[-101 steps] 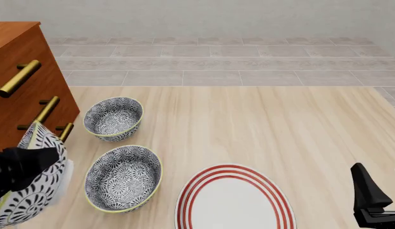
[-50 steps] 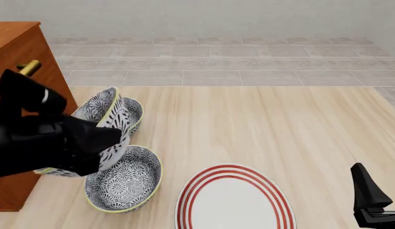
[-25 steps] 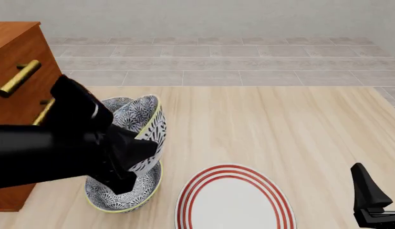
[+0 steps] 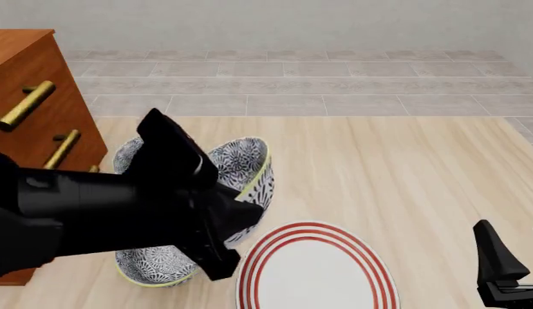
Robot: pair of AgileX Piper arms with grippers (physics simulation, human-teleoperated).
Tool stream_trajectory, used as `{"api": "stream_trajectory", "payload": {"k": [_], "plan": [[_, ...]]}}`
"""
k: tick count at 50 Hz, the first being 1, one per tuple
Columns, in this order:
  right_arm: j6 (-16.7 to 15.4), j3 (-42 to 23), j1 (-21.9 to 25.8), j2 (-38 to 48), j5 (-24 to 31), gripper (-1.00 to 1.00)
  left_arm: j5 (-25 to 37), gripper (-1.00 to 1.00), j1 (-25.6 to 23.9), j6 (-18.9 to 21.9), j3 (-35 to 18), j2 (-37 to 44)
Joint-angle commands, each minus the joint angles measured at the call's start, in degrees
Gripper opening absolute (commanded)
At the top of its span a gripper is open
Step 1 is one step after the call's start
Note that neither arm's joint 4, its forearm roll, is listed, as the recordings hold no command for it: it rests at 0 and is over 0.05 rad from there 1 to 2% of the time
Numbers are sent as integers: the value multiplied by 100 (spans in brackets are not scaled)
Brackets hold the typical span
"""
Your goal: Put the bowl at the front on the plate.
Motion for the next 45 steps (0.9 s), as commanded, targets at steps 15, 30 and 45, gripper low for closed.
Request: {"api": "stream_trajectory", "payload": {"k": [15, 30, 45], "plan": [[-1, 1, -1, -8, 4, 100, -478, -100, -656, 30, -339, 962], [-1, 1, -2, -7, 4, 100, -612, -100, -1085, -179, -728, 1581], [-2, 1, -1, -7, 4, 100, -783, -100, -1102, -111, -558, 1678]]}}
